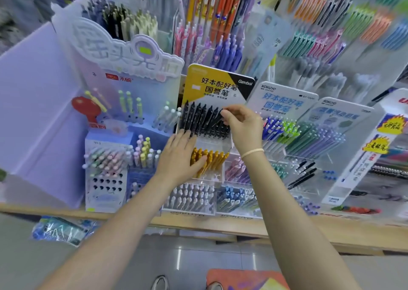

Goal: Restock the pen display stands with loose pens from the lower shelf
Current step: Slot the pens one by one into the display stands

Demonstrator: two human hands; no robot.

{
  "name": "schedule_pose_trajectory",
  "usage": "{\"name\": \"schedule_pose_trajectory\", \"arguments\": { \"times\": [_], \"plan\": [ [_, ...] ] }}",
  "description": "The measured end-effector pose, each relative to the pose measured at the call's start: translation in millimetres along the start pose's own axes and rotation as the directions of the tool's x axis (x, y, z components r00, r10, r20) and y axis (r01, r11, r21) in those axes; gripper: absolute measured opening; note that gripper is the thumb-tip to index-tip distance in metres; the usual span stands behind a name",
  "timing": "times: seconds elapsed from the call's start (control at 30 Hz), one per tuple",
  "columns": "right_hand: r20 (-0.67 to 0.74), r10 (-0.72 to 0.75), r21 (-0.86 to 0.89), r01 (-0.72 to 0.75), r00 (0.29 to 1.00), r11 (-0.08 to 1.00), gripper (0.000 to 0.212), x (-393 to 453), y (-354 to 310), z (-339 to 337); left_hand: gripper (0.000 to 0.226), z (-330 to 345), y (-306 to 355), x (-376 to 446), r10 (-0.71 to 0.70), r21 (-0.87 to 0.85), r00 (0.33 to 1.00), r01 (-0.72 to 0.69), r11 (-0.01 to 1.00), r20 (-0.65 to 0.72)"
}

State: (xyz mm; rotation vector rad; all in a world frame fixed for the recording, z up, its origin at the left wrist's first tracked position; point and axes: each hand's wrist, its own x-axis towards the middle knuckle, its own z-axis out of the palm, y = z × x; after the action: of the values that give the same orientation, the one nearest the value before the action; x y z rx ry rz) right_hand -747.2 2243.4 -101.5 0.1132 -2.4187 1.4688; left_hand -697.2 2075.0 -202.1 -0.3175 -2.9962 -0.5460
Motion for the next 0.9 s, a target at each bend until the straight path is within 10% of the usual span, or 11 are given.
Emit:
{"name": "schedule_pose_trajectory", "arguments": {
  "times": [0.9],
  "plan": [
    [0.299, -0.042, -0.266, 0.126, 0.953, 0.956, 0.045, -15, -6, -5, 0.095, -16, 6, 1, -0.079, -0.055, 0.997, 0.079, 0.995, -0.005]
  ]
}}
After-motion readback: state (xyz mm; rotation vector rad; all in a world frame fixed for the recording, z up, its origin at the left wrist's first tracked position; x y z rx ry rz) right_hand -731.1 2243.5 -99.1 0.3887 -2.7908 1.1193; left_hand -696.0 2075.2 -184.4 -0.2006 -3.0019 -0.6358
